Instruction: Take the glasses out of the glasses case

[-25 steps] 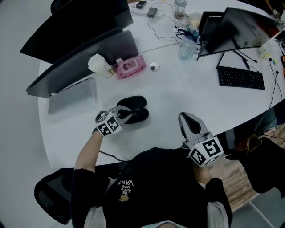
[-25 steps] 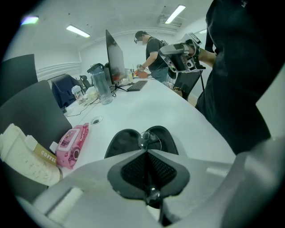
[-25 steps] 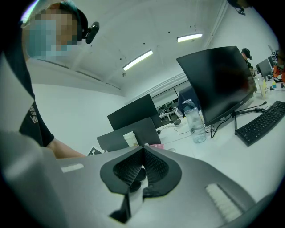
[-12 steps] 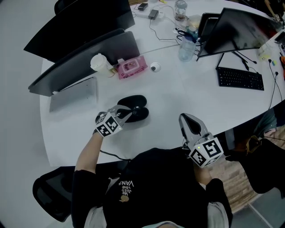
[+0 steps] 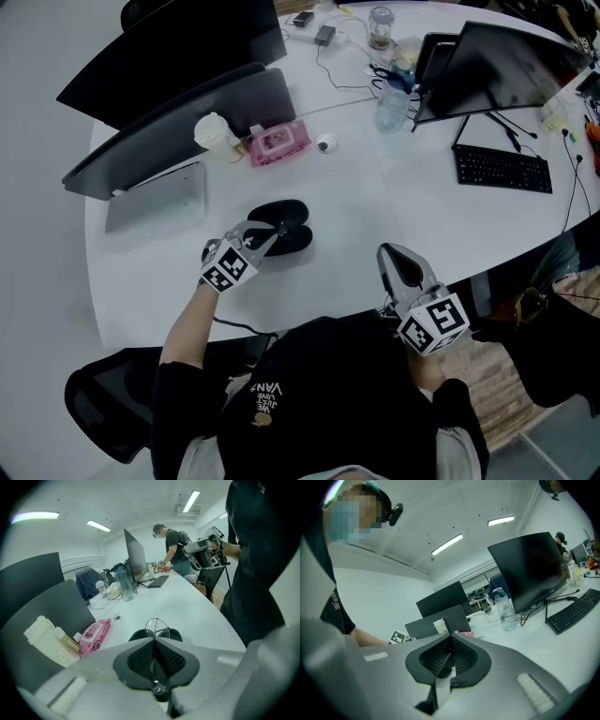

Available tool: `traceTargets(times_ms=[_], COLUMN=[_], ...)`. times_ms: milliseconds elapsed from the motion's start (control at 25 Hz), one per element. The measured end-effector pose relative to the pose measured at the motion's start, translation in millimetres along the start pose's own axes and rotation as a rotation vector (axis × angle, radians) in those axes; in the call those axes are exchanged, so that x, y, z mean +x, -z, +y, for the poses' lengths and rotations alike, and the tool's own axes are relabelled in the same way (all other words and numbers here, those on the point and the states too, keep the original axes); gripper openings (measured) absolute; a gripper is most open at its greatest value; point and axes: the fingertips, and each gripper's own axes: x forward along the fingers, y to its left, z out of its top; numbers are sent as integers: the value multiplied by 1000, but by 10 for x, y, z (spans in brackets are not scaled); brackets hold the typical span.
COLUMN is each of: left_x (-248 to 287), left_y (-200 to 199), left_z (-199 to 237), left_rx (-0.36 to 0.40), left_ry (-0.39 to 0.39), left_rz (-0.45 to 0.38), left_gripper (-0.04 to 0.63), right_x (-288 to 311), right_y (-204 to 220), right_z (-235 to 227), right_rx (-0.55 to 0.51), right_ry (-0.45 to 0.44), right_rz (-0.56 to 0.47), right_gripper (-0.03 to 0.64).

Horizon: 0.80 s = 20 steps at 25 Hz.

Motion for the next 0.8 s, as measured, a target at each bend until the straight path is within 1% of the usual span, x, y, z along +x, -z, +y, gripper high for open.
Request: traceTargets(times_ms=[200, 520, 800], left_x=[-105, -312, -504], left_y=[-132, -288, -406], left_z=[56, 53, -5], left_rx=[-17, -105, -160], left_ry=[-62, -162, -222], left_rz=[-29, -112, -175], left_gripper=[8, 9, 9], right_x=[-42, -145, -239], right_y=[-5, -17, -15], right_z=[40, 114, 196], right_rx=[-9, -22, -34], right_ry=[-5, -7, -12], right_rz=[-1, -1, -5], right_gripper=[-2, -2, -2])
